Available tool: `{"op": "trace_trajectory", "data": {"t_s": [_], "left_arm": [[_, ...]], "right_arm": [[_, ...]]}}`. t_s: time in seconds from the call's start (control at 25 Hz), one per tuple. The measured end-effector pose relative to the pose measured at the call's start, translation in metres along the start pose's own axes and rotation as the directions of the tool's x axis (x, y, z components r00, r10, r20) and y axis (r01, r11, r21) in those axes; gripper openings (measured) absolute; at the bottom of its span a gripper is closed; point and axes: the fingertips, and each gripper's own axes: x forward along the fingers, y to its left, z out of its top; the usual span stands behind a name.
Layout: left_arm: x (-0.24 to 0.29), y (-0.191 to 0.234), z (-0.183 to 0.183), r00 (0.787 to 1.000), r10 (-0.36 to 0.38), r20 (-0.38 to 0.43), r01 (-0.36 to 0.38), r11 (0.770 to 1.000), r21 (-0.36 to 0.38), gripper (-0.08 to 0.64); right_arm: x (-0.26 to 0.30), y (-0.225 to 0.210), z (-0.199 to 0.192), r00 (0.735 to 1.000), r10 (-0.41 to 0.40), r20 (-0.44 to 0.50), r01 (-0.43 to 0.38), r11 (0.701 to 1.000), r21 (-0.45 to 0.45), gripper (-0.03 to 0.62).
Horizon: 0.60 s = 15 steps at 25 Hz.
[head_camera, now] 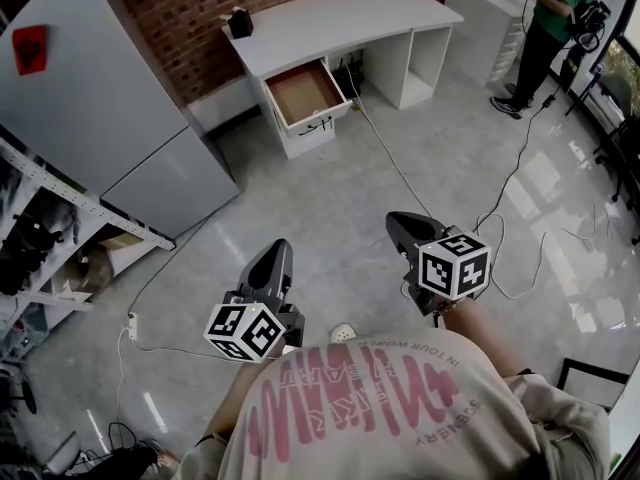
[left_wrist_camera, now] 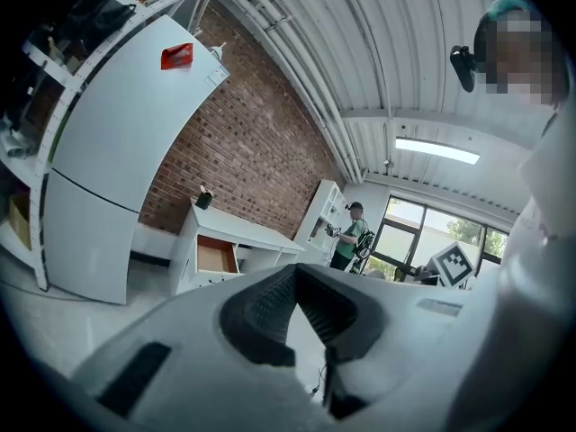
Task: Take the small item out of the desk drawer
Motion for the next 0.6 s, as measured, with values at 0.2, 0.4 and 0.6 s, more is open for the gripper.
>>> {"op": "trace_trajectory", "data": {"t_s": [0.2,0.4,0.6], "left_arm": [[0.003,0.026,0.016,1.000,-0.011,0.004,0.011,1.000,0.008,0.006],[0.004,0.046,0.027,1.000,-0.006,0.019,0.006,1.000,-0.017,0.006],[0.004,0.058,0.031,0.999,-0.002,0.043,0.005,0.997,-0.074,0.006]], "right_arm": [[0.028,0.010,0.010,1.000,-0.005,0.005,0.005,1.000,-0.002,0.012],[0.046,0.021,0.018,1.000,0.009,-0.001,-0.009,1.000,0.021,0.012],[0.058,0.031,0.024,1.000,0.008,-0.017,-0.009,1.000,-0.022,0.012]]}}
